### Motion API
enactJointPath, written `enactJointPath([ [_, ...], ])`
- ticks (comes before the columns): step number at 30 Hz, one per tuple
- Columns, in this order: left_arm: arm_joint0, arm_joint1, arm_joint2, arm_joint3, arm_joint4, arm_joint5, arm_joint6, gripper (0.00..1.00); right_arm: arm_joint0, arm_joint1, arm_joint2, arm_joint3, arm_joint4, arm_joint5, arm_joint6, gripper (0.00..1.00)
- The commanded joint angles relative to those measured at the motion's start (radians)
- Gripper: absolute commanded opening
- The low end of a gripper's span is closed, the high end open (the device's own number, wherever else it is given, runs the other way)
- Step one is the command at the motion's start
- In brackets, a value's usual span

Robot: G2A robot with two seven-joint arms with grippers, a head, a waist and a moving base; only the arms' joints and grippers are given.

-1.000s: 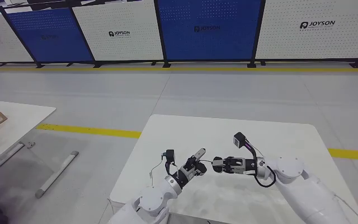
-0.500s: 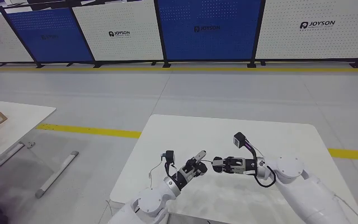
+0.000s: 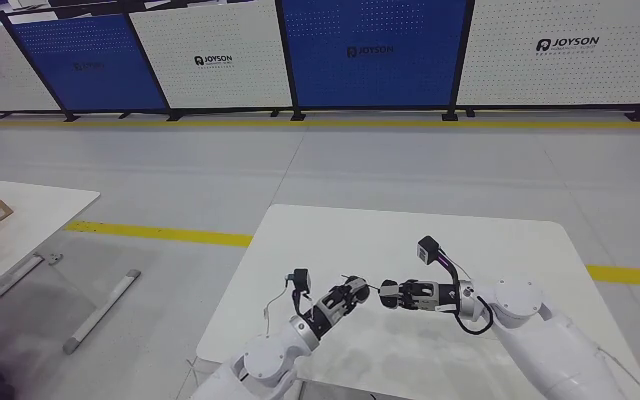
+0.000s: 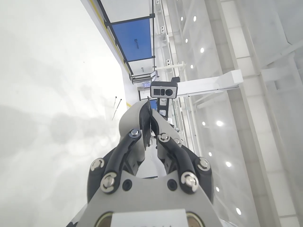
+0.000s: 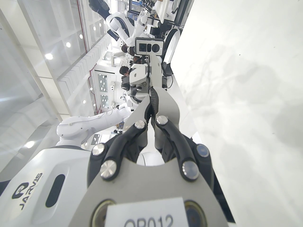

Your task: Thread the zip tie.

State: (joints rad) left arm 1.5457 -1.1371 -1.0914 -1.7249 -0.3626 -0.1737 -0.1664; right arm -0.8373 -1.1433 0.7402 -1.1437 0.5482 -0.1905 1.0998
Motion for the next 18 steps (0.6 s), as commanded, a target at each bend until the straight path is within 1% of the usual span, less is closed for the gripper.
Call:
enactJointPath([
  [1,0.003,0.0,-0.002,-0.002,0.003,-0.006,-0.005,0.0,0.0,0.0,0.0,0.0,0.0,0.0,0.0,0.0],
  [3,0.006,0.0,-0.003,-0.005,0.011,-0.007,-0.009,0.0,0.0,0.0,0.0,0.0,0.0,0.0,0.0,0.0],
  [6,0.007,0.0,-0.002,-0.009,0.021,-0.006,-0.012,0.14,0.0,0.0,0.0,0.0,0.0,0.0,0.0,0.0],
  [9,0.006,-0.001,-0.001,-0.01,0.028,-0.005,-0.014,0.18,0.0,0.0,0.0,0.0,0.0,0.0,0.0,0.0],
  [11,0.004,-0.002,0.0,-0.009,0.029,-0.002,-0.012,0.16,0.0,0.0,0.0,0.0,0.0,0.0,0.0,0.0],
  [14,0.003,-0.003,0.0,-0.008,0.03,0.0,-0.011,0.02,0.0,0.0,0.0,0.0,0.0,0.0,0.0,0.0],
  [15,0.002,-0.003,0.0,-0.008,0.03,0.0,-0.01,0.0,0.0,0.0,0.0,0.0,0.0,0.0,0.0,0.0],
  [18,0.002,-0.004,-0.001,-0.008,0.032,-0.002,-0.01,0.0,0.0,0.0,0.0,0.0,0.0,0.0,0.0,0.0],
])
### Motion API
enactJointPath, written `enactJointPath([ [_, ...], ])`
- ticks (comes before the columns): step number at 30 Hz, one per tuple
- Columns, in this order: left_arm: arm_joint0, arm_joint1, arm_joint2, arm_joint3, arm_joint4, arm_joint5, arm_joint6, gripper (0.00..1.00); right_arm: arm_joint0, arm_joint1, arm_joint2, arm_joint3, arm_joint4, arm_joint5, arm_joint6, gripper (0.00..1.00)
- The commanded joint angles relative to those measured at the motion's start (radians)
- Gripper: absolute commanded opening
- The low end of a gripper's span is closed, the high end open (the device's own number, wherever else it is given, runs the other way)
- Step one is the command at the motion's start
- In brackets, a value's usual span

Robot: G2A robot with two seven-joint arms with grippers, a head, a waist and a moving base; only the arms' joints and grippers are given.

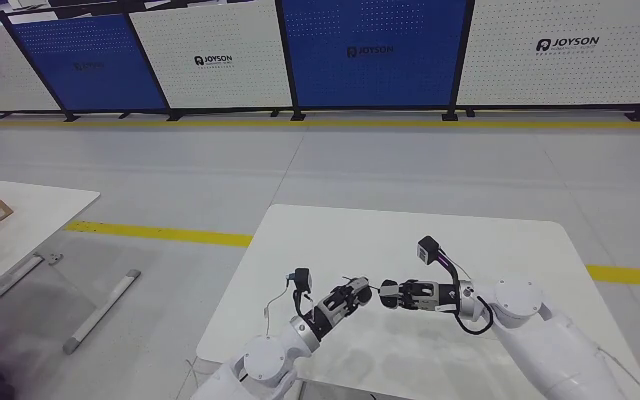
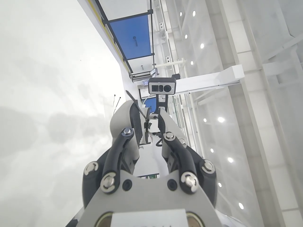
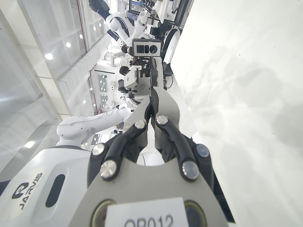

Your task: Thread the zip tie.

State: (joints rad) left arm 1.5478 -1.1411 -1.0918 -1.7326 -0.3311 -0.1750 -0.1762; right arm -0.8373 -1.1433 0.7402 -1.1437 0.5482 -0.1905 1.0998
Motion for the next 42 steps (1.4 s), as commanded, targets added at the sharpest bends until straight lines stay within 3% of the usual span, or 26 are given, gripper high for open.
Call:
enactJointPath([
  [1,0.0,-0.001,-0.001,0.001,0.001,-0.002,0.0,0.0,0.0,0.0,0.0,0.0,0.0,0.0,0.0,0.0],
  [11,0.008,-0.001,-0.007,0.001,0.018,-0.016,-0.004,0.0,-0.008,0.0,0.001,-0.009,-0.004,0.0,-0.017,0.0],
  [15,0.009,-0.002,-0.006,0.004,0.029,-0.009,0.003,0.0,-0.026,0.003,0.017,-0.034,-0.02,0.008,-0.031,0.5],
  [16,0.009,-0.003,-0.005,0.006,0.03,-0.008,0.005,0.0,-0.03,0.005,0.025,-0.038,-0.023,0.01,-0.032,0.77],
  [17,0.01,-0.003,-0.006,0.007,0.031,-0.008,0.005,0.0,-0.033,0.006,0.031,-0.041,-0.024,0.01,-0.031,0.93],
  [18,0.01,-0.003,-0.006,0.007,0.032,-0.008,0.006,0.0,-0.037,0.008,0.037,-0.045,-0.026,0.01,-0.031,1.0],
  [24,0.016,-0.004,-0.01,0.005,0.044,0.001,0.018,0.0,-0.073,0.024,0.096,-0.068,-0.037,-0.006,-0.037,1.0],
  [32,0.026,-0.006,-0.01,-0.007,0.056,0.046,0.045,0.0,-0.15,0.06,0.194,-0.148,-0.086,-0.019,-0.015,1.0],
  [35,0.024,-0.008,-0.004,-0.009,0.09,0.05,0.085,0.0,-0.154,0.064,0.189,-0.164,-0.122,-0.007,0.008,1.0],
  [42,0.024,-0.008,-0.004,-0.009,0.09,0.05,0.085,0.0,-0.154,0.064,0.189,-0.164,-0.122,-0.007,0.008,1.0],
])
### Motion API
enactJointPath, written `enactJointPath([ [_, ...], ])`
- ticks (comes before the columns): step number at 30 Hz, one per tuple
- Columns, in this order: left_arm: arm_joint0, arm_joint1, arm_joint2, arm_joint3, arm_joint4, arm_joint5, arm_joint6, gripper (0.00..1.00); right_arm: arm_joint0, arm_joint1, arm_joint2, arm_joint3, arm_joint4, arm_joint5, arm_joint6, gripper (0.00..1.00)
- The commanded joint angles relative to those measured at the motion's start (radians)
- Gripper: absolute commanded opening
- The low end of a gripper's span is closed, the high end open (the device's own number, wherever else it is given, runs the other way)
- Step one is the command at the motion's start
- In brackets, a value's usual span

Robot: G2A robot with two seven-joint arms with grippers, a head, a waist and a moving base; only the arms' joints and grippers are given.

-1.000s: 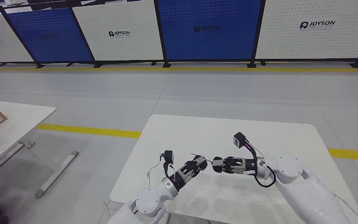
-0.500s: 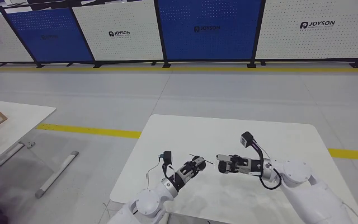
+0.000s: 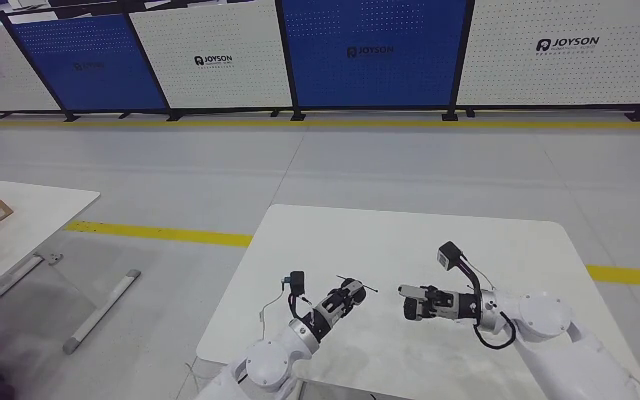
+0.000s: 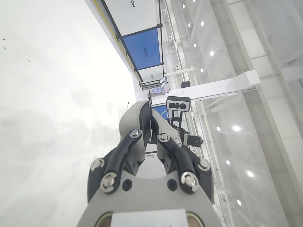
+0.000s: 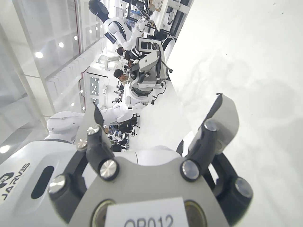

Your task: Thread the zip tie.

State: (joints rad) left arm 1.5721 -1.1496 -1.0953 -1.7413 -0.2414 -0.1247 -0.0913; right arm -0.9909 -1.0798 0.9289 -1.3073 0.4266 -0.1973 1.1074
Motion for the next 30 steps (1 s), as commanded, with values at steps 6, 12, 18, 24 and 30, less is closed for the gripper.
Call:
enactJointPath([
  [6,0.0,0.0,0.0,0.0,0.0,0.0,0.0,0.0,0.0,0.0,0.0,0.0,0.0,0.0,0.0,1.0],
  [12,-0.006,-0.004,0.0,0.008,-0.026,0.015,0.012,0.0,-0.02,0.005,0.024,-0.006,0.006,-0.012,-0.002,1.0],
  [18,-0.02,-0.004,-0.009,0.006,-0.101,0.077,-0.064,0.0,-0.063,0.032,0.125,0.003,0.033,-0.092,0.063,1.0],
  [24,-0.025,0.002,-0.032,0.006,-0.148,0.107,-0.149,0.0,-0.086,0.049,0.181,-0.001,0.048,-0.118,0.13,1.0],
  [30,-0.025,0.002,-0.032,0.006,-0.148,0.107,-0.149,0.0,-0.086,0.049,0.181,-0.001,0.048,-0.118,0.13,1.0],
])
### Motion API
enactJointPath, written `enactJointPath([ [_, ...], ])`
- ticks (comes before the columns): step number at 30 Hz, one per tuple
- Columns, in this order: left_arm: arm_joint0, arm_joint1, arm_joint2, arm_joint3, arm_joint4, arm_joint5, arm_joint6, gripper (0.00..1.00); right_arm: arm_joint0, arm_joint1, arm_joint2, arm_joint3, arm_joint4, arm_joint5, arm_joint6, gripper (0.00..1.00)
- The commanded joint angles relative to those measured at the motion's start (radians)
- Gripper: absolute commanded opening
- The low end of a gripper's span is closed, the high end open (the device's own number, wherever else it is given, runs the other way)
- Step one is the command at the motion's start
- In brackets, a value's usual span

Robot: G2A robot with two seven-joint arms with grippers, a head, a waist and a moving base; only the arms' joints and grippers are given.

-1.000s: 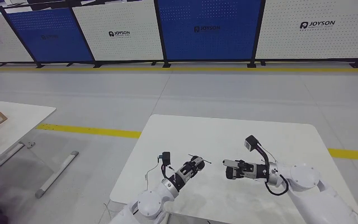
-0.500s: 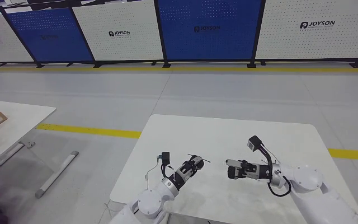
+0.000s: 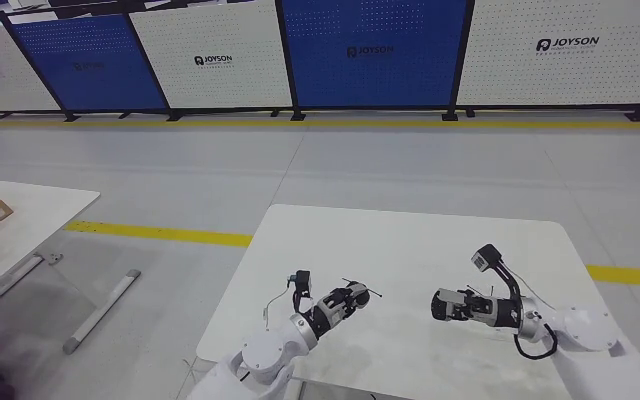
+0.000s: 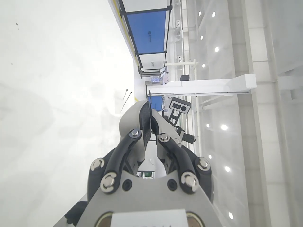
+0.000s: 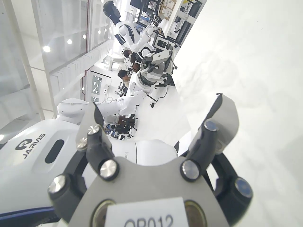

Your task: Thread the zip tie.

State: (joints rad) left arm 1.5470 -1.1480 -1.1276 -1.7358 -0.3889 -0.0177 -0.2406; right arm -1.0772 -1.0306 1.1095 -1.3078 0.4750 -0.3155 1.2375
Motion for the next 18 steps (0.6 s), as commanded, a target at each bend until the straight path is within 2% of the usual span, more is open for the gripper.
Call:
enactJointPath([
  [1,-0.002,-0.001,-0.001,0.004,-0.005,0.003,0.013,0.0,0.0,0.0,0.0,0.0,0.0,0.0,0.0,1.0],
  [5,-0.008,-0.005,-0.005,-0.016,-0.054,-0.017,0.015,0.0,0.0,0.0,0.0,0.0,0.0,0.0,0.0,1.0],
  [9,0.009,-0.004,-0.035,-0.081,-0.104,-0.074,-0.003,0.0,0.0,0.0,0.0,0.0,0.0,0.0,0.0,1.0],
  [14,0.057,0.0,-0.079,-0.177,-0.166,-0.173,-0.036,0.0,0.0,0.0,0.0,0.0,0.0,0.0,0.0,1.0],
  [15,0.07,0.0,-0.092,-0.198,-0.176,-0.205,-0.039,0.0,0.0,0.0,0.0,0.0,0.0,0.0,0.0,1.0],
  [17,0.092,0.001,-0.106,-0.218,-0.191,-0.244,-0.043,0.0,0.0,0.0,0.0,0.0,0.0,0.0,0.0,1.0],
  [18,0.1,0.001,-0.111,-0.221,-0.197,-0.251,-0.048,0.0,0.0,0.0,0.0,0.0,0.0,0.0,0.0,1.0],
])
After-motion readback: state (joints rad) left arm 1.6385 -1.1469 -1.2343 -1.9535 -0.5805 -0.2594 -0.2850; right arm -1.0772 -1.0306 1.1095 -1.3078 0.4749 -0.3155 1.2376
